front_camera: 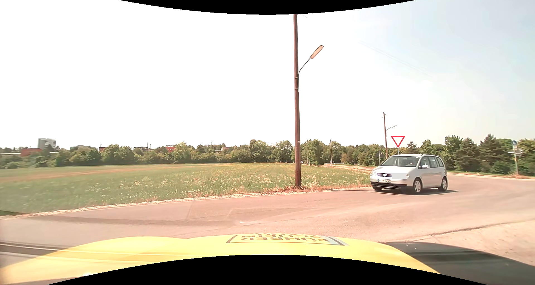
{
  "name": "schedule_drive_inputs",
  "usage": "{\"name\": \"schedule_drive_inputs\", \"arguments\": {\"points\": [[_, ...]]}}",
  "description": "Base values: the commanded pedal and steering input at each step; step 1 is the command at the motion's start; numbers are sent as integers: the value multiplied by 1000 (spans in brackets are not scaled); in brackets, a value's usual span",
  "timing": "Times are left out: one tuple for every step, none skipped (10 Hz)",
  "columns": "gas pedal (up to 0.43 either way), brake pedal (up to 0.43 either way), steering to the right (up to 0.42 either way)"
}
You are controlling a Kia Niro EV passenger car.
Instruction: Follow the waypoints while adhering to traffic rules and regulations
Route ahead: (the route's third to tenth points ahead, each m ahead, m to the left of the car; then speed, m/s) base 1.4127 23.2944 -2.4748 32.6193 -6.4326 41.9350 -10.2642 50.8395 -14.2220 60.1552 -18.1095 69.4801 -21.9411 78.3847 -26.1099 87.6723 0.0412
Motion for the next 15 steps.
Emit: {"name": "schedule_drive_inputs", "arguments": {"points": [[0, 238, 672], [0, 238, 674], [0, 244, 679], [0, 244, 680], [0, 244, 680], [0, 244, 680], [0, 244, 680], [0, 244, 680], [0, 244, 680], [0, 244, 680], [0, 244, 680], [0, 244, 680], [0, 244, 680], [0, 244, 680], [0, 244, 680]]}}
